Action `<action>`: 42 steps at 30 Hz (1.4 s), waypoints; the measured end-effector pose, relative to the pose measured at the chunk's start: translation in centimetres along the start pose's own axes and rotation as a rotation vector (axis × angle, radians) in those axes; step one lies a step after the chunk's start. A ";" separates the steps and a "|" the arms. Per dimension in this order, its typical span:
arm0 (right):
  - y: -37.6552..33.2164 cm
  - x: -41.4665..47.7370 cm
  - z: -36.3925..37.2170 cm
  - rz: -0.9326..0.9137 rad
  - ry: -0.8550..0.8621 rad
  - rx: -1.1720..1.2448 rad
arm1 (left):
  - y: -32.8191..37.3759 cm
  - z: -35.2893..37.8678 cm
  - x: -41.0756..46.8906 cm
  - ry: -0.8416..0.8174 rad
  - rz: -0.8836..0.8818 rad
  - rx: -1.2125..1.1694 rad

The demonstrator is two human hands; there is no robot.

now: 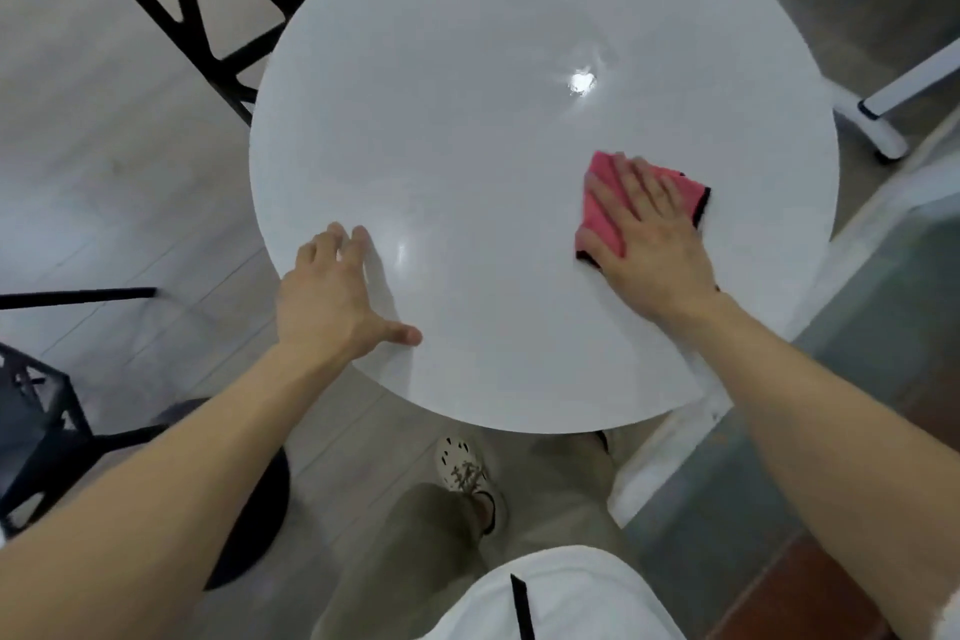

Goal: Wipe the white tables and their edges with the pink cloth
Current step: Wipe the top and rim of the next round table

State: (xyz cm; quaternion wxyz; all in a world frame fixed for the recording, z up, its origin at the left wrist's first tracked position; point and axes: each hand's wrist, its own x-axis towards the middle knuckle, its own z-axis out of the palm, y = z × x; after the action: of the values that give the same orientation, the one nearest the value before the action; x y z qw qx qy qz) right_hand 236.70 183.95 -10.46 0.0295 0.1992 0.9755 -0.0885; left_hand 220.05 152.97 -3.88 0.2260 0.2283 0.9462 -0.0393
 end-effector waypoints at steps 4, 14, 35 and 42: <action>-3.8 2.9 1.2 0.489 0.108 -0.014 | -0.5 0.7 0.1 0.044 0.020 0.017; -8.6 0.3 1.5 -0.291 -0.053 -0.030 | -3.5 -0.8 0.9 0.032 0.145 -0.101; -13.9 4.4 1.0 -0.614 -0.139 -0.072 | -8.1 3.7 -3.1 0.296 -0.024 -0.419; -27.3 10.4 4.6 -0.694 -0.017 -0.051 | -9.9 5.2 -3.7 0.352 -0.296 -0.335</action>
State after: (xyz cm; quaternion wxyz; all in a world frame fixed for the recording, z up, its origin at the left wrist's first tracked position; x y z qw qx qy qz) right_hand 216.54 162.38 -11.52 0.0108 -0.1460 0.9867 -0.0703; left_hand 220.69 141.68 -7.16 0.0848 0.0504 0.9872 0.1250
